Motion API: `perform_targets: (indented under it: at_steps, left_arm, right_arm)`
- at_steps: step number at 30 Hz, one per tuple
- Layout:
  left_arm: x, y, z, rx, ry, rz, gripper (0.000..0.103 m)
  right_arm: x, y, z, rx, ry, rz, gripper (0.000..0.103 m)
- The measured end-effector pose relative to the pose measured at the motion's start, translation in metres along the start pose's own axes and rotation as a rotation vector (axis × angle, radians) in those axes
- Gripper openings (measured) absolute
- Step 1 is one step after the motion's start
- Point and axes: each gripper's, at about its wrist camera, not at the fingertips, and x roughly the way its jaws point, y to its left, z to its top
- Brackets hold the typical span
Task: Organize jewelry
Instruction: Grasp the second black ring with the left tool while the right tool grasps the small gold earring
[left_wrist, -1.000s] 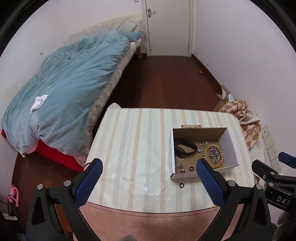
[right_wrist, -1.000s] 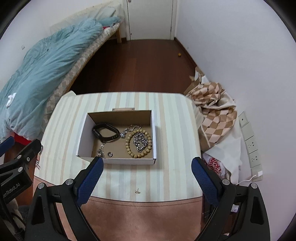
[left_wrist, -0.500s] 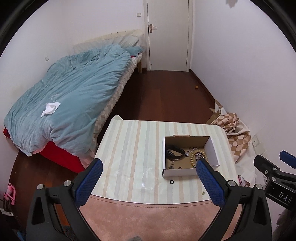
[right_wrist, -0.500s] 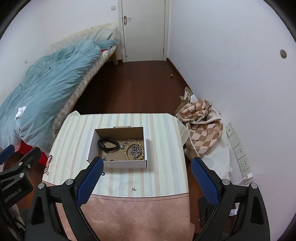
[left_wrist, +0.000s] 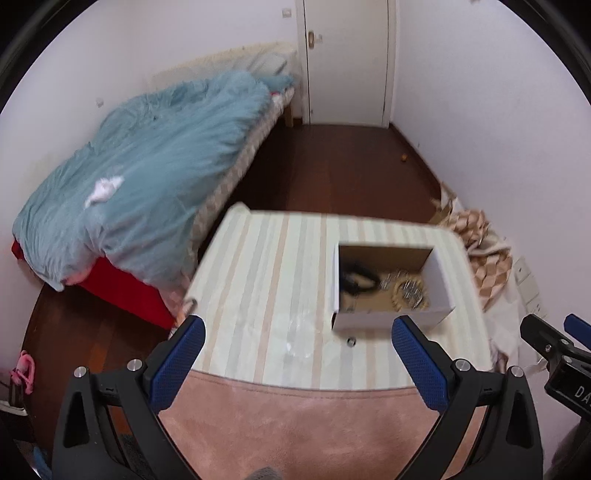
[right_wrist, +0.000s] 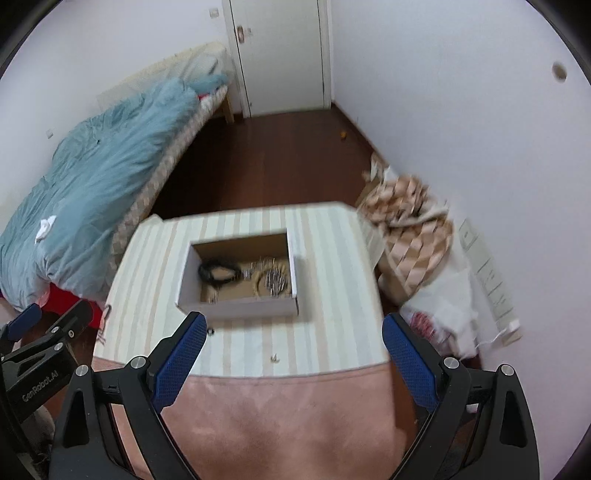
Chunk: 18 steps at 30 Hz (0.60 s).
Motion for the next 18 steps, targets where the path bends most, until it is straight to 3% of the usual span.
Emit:
perform_targets:
  at_steps: [4, 7, 12, 18]
  left_arm:
    - [0.046, 0.003, -0.027, 0.011, 0.103, 0.045, 0.103]
    - [0.083, 0.007, -0.049, 0.019, 0.194, 0.075, 0.103]
    - [0.120, 0.012, -0.075, 0.026, 0.289, 0.102, 0.103]
    - [0.140, 0.021, -0.091, 0.004, 0.344, 0.116, 0.103]
  right_arm:
    - [0.060, -0.003, -0.029, 0.013, 0.095, 0.001, 0.093]
    - [0.099, -0.003, -0.046, 0.022, 0.165, 0.027, 0.066]
    - [0.145, 0.001, -0.068, 0.030, 0.195, 0.065, 0.062]
    - [0.174, 0.016, -0.081, -0.008, 0.209, 0.071, 0.045]
